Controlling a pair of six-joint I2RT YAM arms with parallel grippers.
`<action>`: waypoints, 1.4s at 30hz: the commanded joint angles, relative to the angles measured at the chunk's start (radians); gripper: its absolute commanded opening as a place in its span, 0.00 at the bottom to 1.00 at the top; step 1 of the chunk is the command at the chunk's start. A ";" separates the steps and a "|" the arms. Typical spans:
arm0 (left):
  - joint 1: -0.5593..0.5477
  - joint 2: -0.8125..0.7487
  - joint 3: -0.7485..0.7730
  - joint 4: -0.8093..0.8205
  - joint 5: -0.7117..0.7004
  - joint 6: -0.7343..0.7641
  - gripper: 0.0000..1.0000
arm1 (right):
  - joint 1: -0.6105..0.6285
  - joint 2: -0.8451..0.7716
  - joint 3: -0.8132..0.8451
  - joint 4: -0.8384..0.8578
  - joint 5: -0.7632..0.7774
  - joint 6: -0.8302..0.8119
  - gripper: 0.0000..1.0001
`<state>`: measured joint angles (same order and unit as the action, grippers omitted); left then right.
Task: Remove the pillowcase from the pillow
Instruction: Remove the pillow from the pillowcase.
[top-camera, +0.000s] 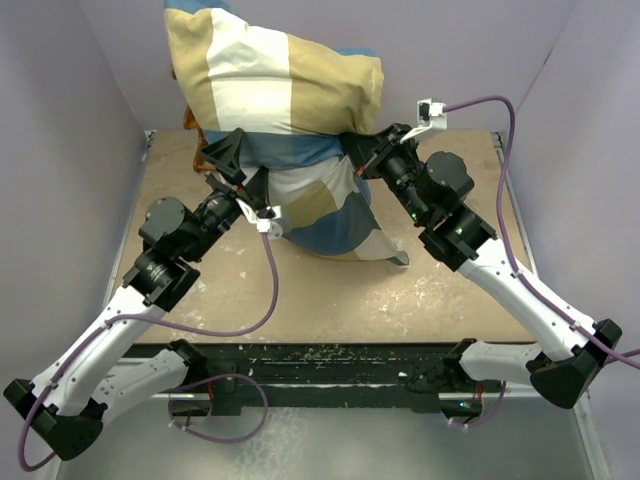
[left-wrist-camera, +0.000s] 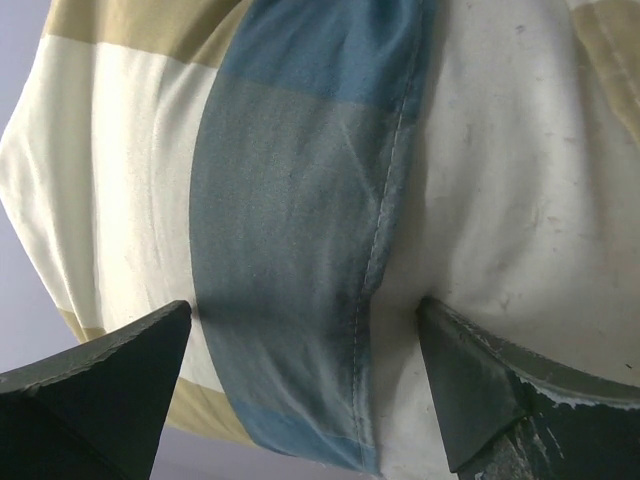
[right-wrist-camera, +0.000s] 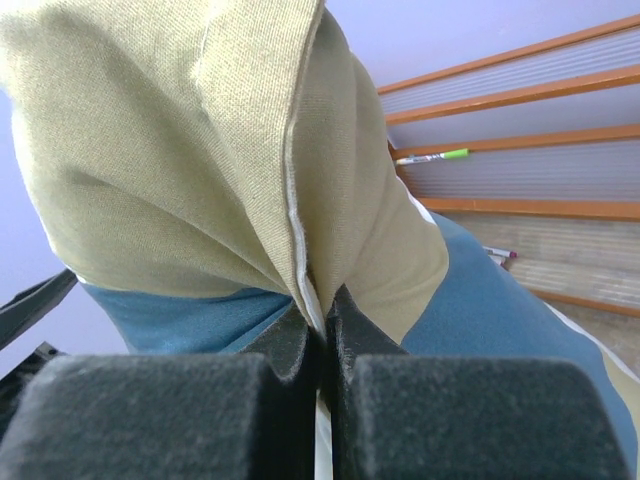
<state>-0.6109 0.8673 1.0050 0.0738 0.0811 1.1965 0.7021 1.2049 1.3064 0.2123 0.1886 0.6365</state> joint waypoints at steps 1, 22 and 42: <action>0.002 0.051 0.044 0.167 -0.133 0.005 0.96 | 0.005 -0.050 0.046 0.123 0.008 0.001 0.00; 0.002 0.075 0.130 0.171 -0.151 -0.095 0.90 | 0.007 -0.069 0.037 0.111 -0.006 -0.006 0.00; 0.010 0.130 0.222 0.121 -0.185 -0.155 0.29 | 0.008 -0.077 0.035 0.119 -0.090 -0.032 0.00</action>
<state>-0.6106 0.9955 1.1511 0.2184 -0.1154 1.0626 0.7071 1.1767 1.3064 0.1856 0.1471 0.6163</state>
